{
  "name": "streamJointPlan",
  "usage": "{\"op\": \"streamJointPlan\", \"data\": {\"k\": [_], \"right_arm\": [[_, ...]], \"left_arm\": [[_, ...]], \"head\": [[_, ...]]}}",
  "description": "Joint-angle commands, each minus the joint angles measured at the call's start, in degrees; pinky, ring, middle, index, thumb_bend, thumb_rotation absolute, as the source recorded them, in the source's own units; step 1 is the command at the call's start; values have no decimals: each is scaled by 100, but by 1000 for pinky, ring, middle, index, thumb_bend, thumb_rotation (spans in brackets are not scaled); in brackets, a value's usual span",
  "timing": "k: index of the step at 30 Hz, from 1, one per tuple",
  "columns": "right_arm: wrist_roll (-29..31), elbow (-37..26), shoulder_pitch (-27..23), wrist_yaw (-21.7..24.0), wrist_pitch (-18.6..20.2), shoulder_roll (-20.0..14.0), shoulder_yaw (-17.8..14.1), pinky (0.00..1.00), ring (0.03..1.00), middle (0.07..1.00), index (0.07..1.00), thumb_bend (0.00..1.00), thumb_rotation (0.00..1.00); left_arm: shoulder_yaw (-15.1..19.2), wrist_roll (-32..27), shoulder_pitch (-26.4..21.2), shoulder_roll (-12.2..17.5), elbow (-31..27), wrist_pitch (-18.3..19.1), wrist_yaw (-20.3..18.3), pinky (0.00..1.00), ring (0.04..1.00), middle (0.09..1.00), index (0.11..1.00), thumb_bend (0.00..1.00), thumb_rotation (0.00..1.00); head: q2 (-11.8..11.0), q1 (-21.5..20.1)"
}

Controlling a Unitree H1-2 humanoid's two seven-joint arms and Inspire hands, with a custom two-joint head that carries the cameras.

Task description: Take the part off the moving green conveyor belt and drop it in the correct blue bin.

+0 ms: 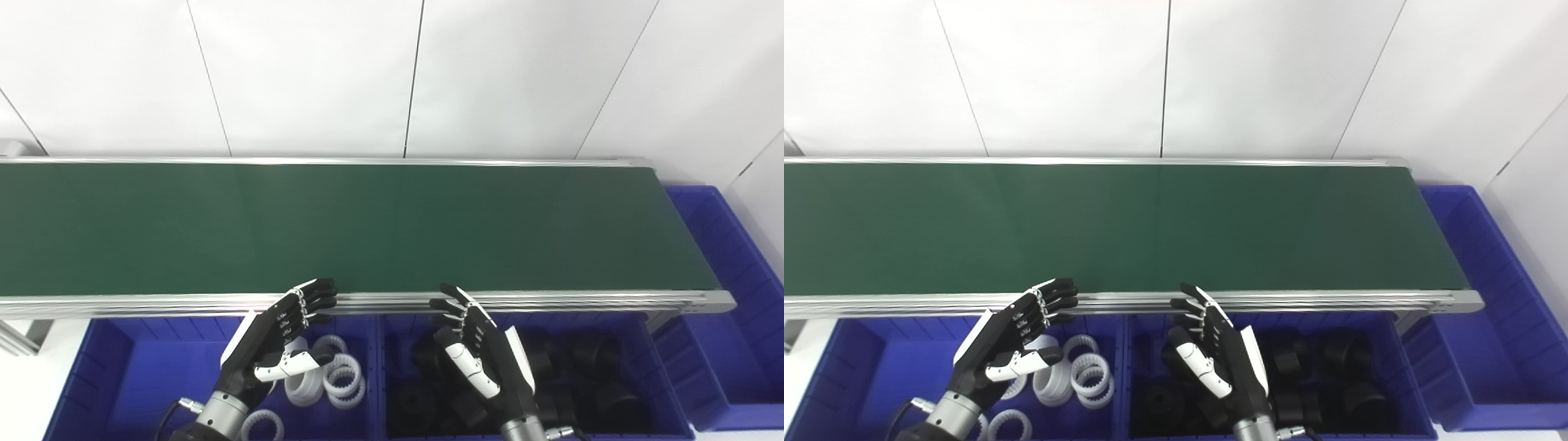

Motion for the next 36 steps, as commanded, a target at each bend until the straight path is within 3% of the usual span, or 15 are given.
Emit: {"op": "streamJointPlan", "data": {"k": [1, 9, 15, 22, 36], "right_arm": [[74, -166, -19, 26, -42, 12, -14, 624, 723, 788, 865, 604, 713], [105, -196, 18, 59, -23, -1, -24, 635, 734, 792, 871, 617, 729], [104, -157, 15, 65, -73, -14, -32, 639, 736, 793, 873, 619, 740], [116, -140, 2, 86, -99, -28, -48, 638, 735, 794, 874, 618, 748], [159, -186, 28, 108, -61, -43, -78, 646, 736, 794, 871, 627, 752]], "left_arm": [[-17, -40, -6, -33, -151, -140, 38, 756, 816, 833, 819, 916, 427], [-23, -7, 176, -115, -302, -300, 72, 731, 799, 827, 830, 889, 537], [-29, -39, 330, -157, -497, -228, 129, 706, 787, 817, 842, 945, 584], [-41, -51, 487, -186, -673, -152, 196, 708, 781, 819, 852, 909, 548], [-16, 45, 366, -216, -359, -372, 224, 722, 794, 828, 838, 841, 487]], "head": [[6, 15], [-43, 83], [-53, 107], [-56, 186], [-92, 257]]}}
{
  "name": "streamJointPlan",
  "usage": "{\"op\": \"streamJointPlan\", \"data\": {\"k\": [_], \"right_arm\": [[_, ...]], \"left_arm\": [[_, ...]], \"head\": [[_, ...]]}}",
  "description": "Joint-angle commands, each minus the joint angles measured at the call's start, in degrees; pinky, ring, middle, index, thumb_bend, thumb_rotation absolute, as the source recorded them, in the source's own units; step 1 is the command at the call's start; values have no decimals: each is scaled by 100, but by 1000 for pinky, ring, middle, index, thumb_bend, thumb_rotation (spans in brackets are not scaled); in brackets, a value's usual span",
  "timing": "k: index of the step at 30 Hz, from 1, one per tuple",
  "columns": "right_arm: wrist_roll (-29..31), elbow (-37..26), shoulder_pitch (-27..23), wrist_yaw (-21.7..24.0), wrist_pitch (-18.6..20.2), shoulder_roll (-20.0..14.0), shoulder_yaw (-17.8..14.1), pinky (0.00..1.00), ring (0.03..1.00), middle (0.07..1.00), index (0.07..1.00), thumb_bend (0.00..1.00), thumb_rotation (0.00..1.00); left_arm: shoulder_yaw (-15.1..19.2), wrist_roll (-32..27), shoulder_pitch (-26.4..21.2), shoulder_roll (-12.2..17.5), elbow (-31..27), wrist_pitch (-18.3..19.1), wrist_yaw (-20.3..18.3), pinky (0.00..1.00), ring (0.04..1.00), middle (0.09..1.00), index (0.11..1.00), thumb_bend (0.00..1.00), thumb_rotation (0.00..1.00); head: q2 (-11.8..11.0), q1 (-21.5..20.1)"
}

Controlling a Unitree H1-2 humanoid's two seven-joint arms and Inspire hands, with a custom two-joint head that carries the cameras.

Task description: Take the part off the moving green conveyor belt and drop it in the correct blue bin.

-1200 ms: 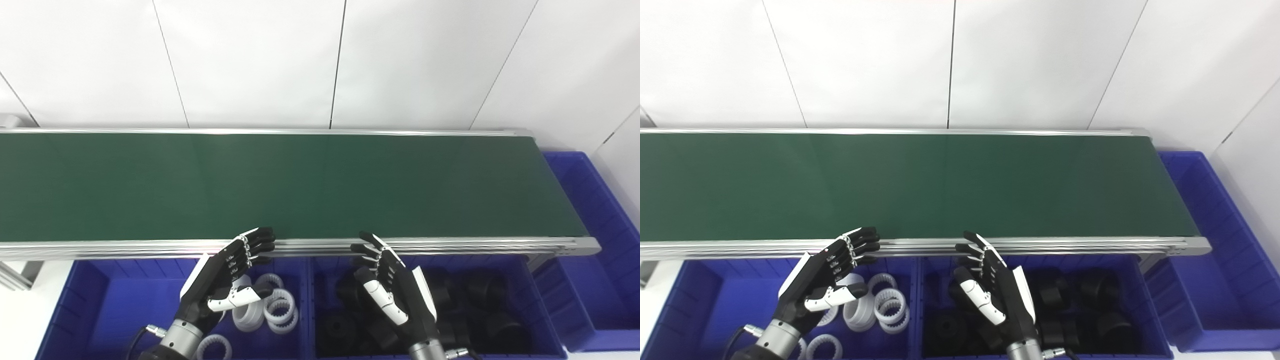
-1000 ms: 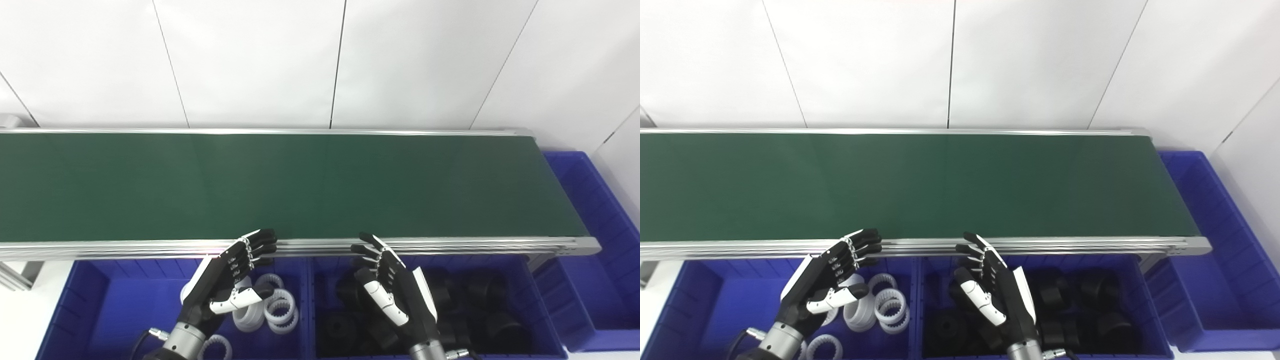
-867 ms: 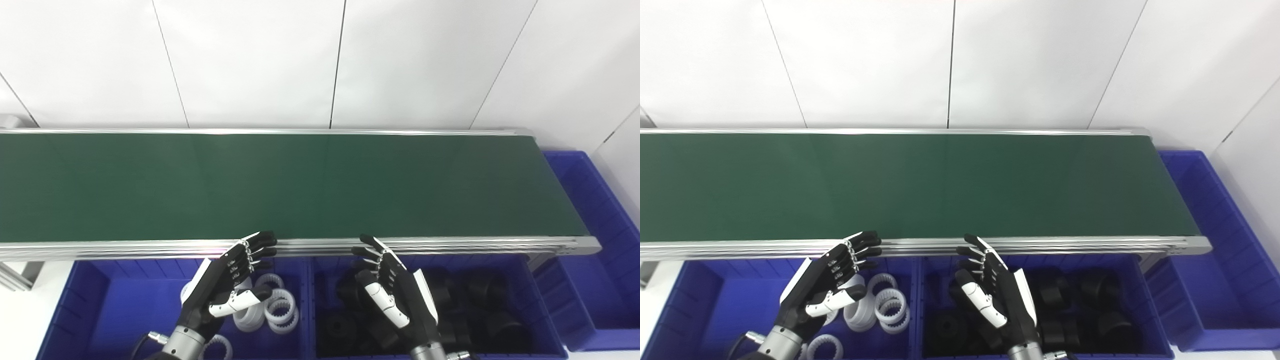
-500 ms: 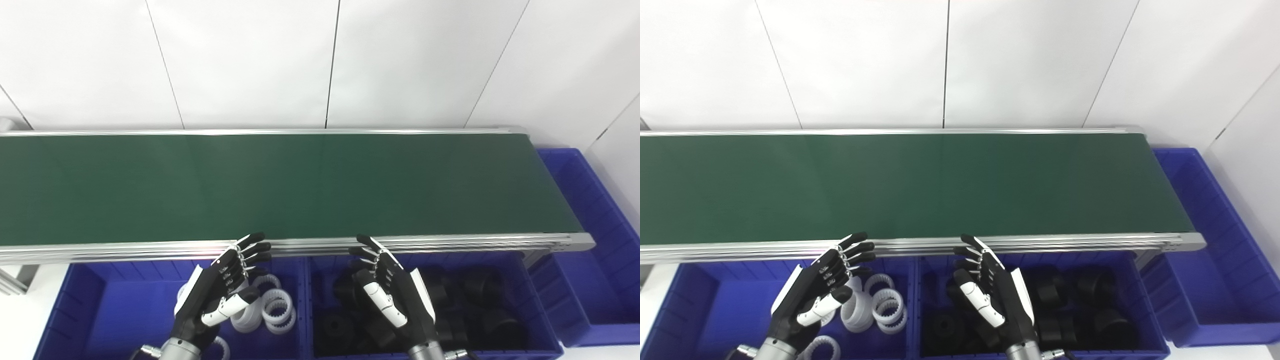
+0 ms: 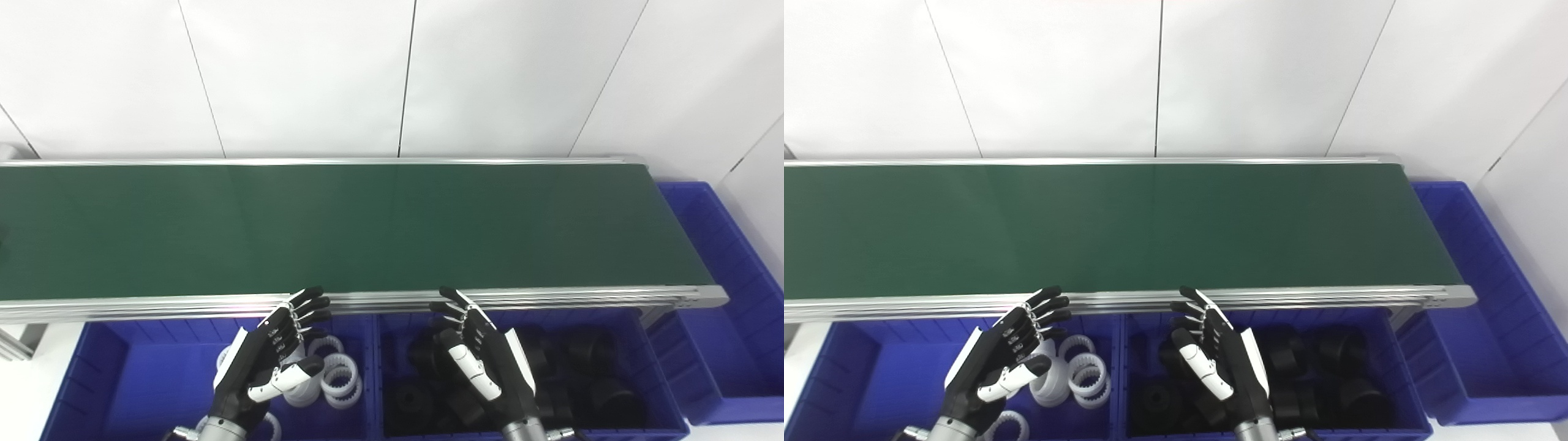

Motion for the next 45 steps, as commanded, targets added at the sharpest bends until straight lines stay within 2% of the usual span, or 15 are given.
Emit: {"op": "streamJointPlan", "data": {"k": [1, 12, 26, 30, 32, 33, 34, 38, 39, 40, 45], "right_arm": [[72, -185, -34, 33, -67, -1, -8, 647, 736, 794, 872, 624, 748], [102, -139, -47, 59, -103, -12, -39, 643, 737, 792, 870, 629, 745], [76, -155, -51, 60, -54, -9, -39, 639, 737, 792, 869, 636, 750], [65, -122, -56, 54, -104, -14, -39, 638, 735, 793, 872, 633, 757], [81, -97, -47, 54, -154, -24, -47, 635, 731, 790, 872, 620, 752], [93, -89, -36, 63, -182, -39, -50, 635, 730, 791, 873, 615, 751], [109, -72, -17, 78, -223, -70, -57, 636, 731, 794, 876, 604, 750], [185, 4, 33, 120, -406, -202, -97, 650, 747, 805, 888, 570, 756], [225, 13, 39, 139, -434, -235, -106, 650, 751, 808, 892, 554, 754], [257, 27, 46, 154, -465, -267, -119, 649, 752, 809, 894, 534, 751], [271, 124, 51, 141, -590, -308, -156, 647, 749, 810, 900, 449, 740]], "left_arm": [[-13, -9, -81, -9, -108, -241, 30, 722, 794, 829, 838, 840, 487], [-16, 0, -120, -56, -58, -234, 55, 721, 788, 827, 831, 843, 461], [-31, 25, -153, -44, 35, -268, 75, 717, 795, 830, 833, 846, 484], [-38, 54, -157, -37, 69, -316, 78, 715, 793, 829, 833, 837, 482], [-48, 154, -159, -46, 129, -389, 117, 705, 784, 818, 828, 846, 486], [-57, 198, -157, -48, 151, -411, 128, 698, 780, 814, 825, 848, 489], [-73, 225, -148, -63, 182, -431, 133, 693, 777, 811, 823, 852, 489], [-155, 291, -112, -115, 291, -475, 161, 693, 775, 808, 816, 885, 480], [-178, 294, -106, -131, 317, -488, 172, 696, 775, 810, 816, 892, 473], [-202, 312, -107, -151, 367, -522, 191, 696, 773, 810, 814, 895, 459], [-249, 347, -136, -198, 565, -622, 251, 697, 768, 806, 805, 921, 419]], "head": [[8, 7], [-5, 39], [-49, 65], [-100, 210], [-279, 723], [-279, 723], [-412, 1117], [-738, 1779], [-793, 1858], [-958, 2066], [-1326, 2369]]}}
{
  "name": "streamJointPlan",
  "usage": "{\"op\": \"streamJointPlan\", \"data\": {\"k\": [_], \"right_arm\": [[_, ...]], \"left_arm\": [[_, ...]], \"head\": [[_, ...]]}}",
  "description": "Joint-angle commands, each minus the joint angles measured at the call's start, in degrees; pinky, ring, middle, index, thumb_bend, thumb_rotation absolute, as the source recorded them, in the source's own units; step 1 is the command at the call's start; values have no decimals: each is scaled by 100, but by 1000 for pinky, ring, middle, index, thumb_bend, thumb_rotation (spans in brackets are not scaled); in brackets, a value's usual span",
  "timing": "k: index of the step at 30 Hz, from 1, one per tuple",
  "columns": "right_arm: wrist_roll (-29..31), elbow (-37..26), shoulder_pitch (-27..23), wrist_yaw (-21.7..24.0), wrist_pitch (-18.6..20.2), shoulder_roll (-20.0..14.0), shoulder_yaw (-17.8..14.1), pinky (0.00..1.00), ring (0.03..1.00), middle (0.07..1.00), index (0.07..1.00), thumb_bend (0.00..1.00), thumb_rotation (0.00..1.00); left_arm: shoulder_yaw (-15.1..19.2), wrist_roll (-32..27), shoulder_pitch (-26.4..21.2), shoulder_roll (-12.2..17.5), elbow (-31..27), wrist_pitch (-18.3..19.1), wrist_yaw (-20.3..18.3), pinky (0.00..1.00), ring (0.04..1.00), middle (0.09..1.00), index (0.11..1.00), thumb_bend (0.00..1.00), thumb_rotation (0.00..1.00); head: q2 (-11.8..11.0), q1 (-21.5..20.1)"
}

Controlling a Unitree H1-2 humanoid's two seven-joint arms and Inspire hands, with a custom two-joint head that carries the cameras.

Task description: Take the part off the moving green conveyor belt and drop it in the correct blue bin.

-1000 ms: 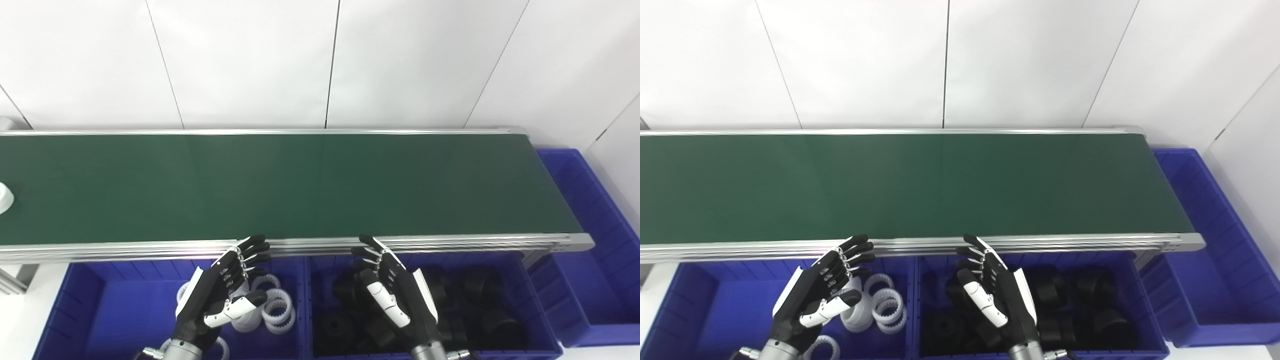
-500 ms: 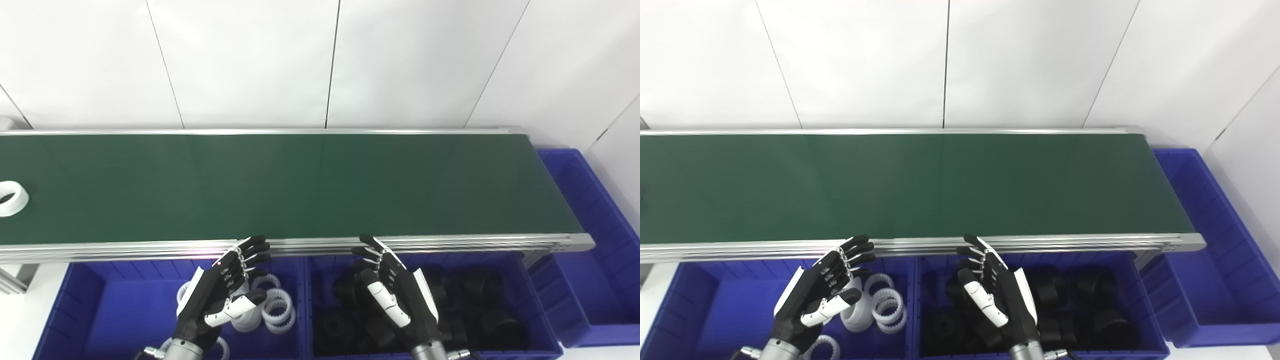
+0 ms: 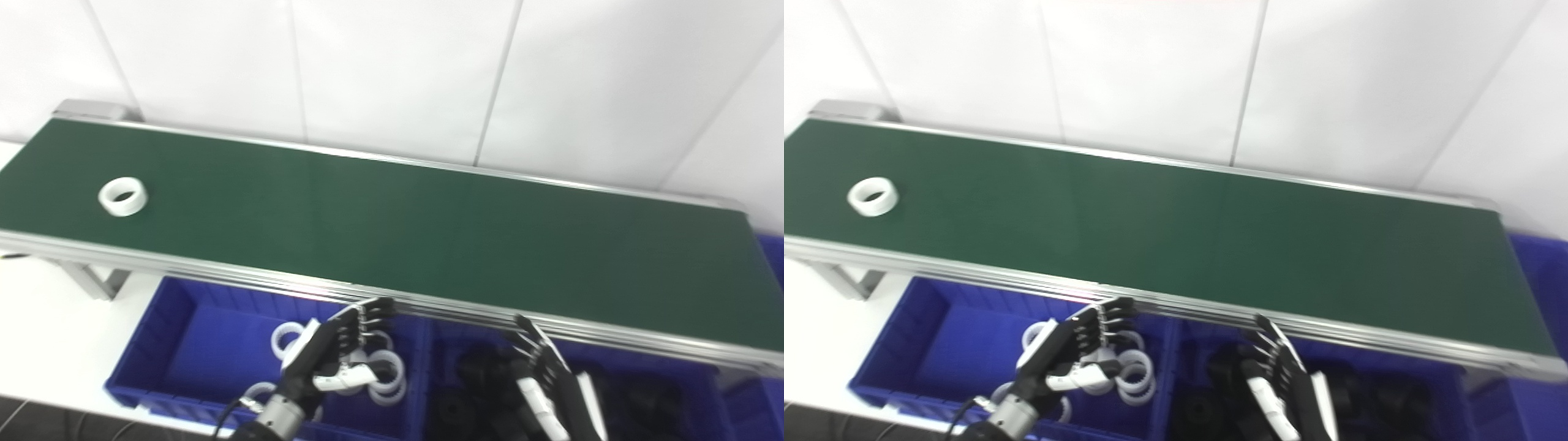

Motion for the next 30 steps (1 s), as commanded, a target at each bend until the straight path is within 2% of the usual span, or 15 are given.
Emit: {"op": "streamJointPlan", "data": {"k": [1, 2, 3, 4, 5, 6, 7, 14, 19, 23, 27, 30], "right_arm": [[97, -38, -67, 5, -446, 40, -18, 647, 749, 809, 901, 444, 741], [117, 2, -77, 12, -478, 39, -20, 649, 751, 809, 902, 432, 739], [124, 56, -92, 16, -517, 34, -19, 649, 752, 809, 903, 427, 738], [126, 92, -101, 18, -545, 30, -18, 644, 754, 814, 909, 416, 742], [125, 163, -120, 17, -592, 28, -20, 644, 756, 816, 911, 417, 749], [124, 216, -134, 17, -628, 28, -23, 645, 758, 819, 913, 421, 761], [121, 282, -154, 14, -665, 29, -25, 645, 758, 820, 913, 421, 763], [87, 619, -292, -27, -843, 58, -34, 653, 764, 823, 928, 291, 745], [145, 740, -346, -14, -904, 81, -49, 662, 765, 821, 931, 210, 705], [158, 752, -363, 5, -937, 68, -52, 660, 765, 822, 932, 131, 618], [198, 770, -383, 40, -976, 36, -59, 647, 762, 824, 935, 121, 596], [212, 719, -390, 42, -886, 36, -76, 646, 763, 826, 937, 137, 614]], "left_arm": [[-20, 40, -87, -32, -18, -262, 47, 698, 769, 806, 804, 926, 411], [-13, 38, -95, -38, 12, -273, 49, 693, 764, 802, 799, 937, 396], [-9, 21, -111, -37, 59, -288, 39, 691, 763, 801, 798, 941, 391], [-7, 10, -122, -36, 90, -301, 31, 680, 757, 799, 793, 949, 372], [-6, -21, -146, -31, 158, -340, 8, 676, 756, 798, 791, 947, 360], [-5, -42, -164, -28, 207, -371, -9, 673, 756, 799, 788, 938, 340], [0, -60, -190, -29, 284, -421, -20, 672, 756, 799, 788, 937, 338], [32, -87, -355, -32, 678, -647, -24, 663, 742, 784, 764, 964, 298], [39, -62, -428, -24, 844, -784, -13, 642, 728, 776, 753, 964, 296], [26, -12, -452, -12, 858, -781, -3, 633, 720, 769, 752, 961, 303], [22, 12, -463, -38, 827, -758, 21, 628, 716, 766, 749, 957, 287], [20, 42, -479, -51, 784, -724, 46, 625, 713, 765, 748, 960, 282]], "head": [[-206, 110], [-206, 110], [-343, 183], [-343, 183], [-519, 241], [-519, 241], [-637, 269], [-979, 280], [-1003, 278], [-969, 296], [-921, 356], [-880, 461]]}}
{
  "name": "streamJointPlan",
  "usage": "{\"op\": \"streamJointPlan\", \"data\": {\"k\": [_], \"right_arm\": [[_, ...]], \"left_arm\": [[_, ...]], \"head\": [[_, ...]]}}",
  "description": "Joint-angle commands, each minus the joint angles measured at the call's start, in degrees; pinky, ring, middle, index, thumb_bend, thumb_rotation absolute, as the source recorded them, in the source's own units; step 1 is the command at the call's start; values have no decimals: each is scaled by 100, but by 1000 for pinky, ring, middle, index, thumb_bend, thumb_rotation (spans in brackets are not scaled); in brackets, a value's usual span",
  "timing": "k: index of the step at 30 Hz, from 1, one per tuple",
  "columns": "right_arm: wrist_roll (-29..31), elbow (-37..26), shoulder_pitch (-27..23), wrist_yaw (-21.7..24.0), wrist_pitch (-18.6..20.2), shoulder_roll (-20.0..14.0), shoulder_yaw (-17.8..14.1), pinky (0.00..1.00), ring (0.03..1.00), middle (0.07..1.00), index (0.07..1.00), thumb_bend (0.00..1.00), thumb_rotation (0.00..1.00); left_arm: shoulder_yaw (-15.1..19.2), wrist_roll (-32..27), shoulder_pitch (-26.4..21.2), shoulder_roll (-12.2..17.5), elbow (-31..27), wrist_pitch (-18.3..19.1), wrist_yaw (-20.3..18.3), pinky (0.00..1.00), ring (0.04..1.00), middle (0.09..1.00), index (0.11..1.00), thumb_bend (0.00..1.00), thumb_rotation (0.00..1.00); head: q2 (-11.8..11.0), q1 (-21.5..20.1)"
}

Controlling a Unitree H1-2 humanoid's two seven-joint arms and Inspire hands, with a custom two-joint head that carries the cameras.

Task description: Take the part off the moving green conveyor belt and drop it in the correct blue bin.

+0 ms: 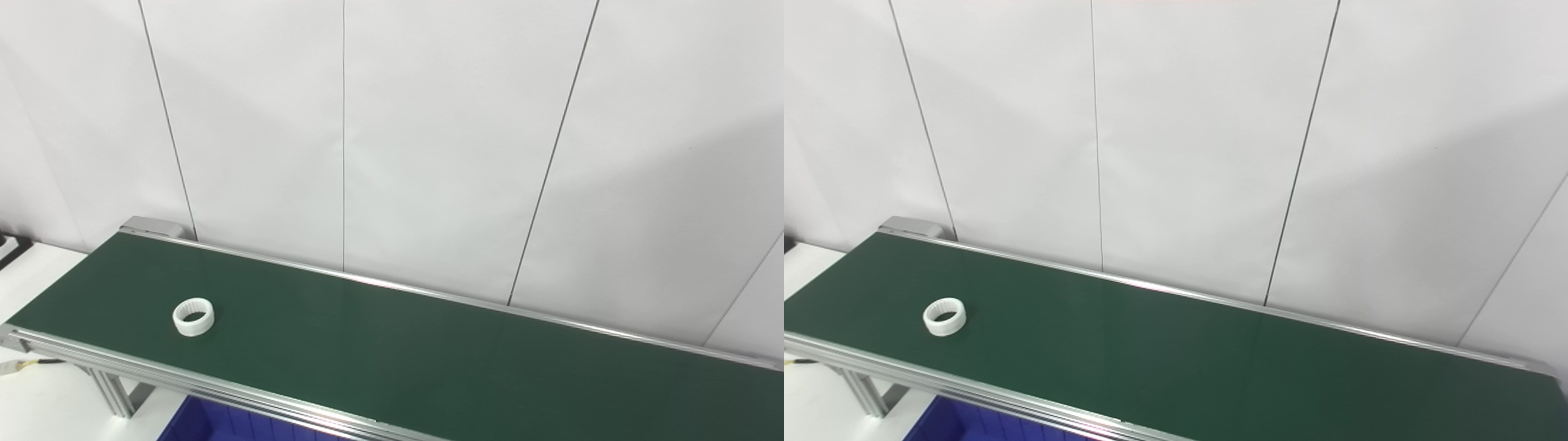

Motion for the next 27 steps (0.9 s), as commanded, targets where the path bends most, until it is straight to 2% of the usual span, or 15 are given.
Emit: {"op": "streamJointPlan", "data": {"k": [1, 7, 11, 14, 16, 18, 22, 24, 27], "right_arm": [[88, -159, -92, 20, -248, 11, -48, 650, 765, 827, 937, 156, 640], [134, -145, -155, 62, -220, -51, -101, 658, 770, 830, 935, 187, 691], [299, -42, -235, 157, -274, -120, -182, 676, 777, 835, 942, 188, 711], [473, 85, -310, 257, -336, -165, -241, 703, 792, 849, 959, 176, 719], [540, 126, -350, 295, -315, -183, -278, 722, 805, 859, 971, 146, 731], [598, 160, -377, 339, -292, -213, -312, 730, 812, 867, 984, 71, 731], [702, 237, -417, 400, -329, -243, -356, 754, 821, 872, 996, 22, 690], [800, 265, -431, 461, -315, -253, -386, 771, 831, 878, 999, 25, 669], [861, 284, -448, 515, -293, -266, -421, 790, 840, 883, 1000, 38, 661]], "left_arm": [[-9, 55, -126, -14, -197, -163, 30, 628, 716, 767, 748, 964, 284], [88, 594, -219, 6, -604, -157, 392, 604, 697, 753, 736, 992, 254], [343, 1105, -355, 51, -1406, 397, 729, 606, 698, 745, 745, 1000, 217], [546, 1345, -618, 92, -1742, 555, 921, 597, 694, 740, 743, 998, 193], [651, 1504, -817, 92, -1862, 676, 1043, 609, 705, 752, 753, 984, 197], [683, 1676, -966, 72, -1919, 792, 1144, 654, 751, 800, 795, 922, 225], [667, 2658, -1311, 224, -2092, 1387, 1351, 706, 802, 856, 865, 847, 300], [575, 3548, -1519, 414, -2229, 2021, 1265, 736, 842, 893, 895, 829, 318], [413, 4334, -1790, 657, -2339, 2652, 1045, 786, 890, 935, 918, 820, 282]], "head": [[1, 4], [108, 333], [138, 767], [149, 912], [163, 1016], [155, 1087], [154, 1134], [149, 1161], [161, 1224]]}}
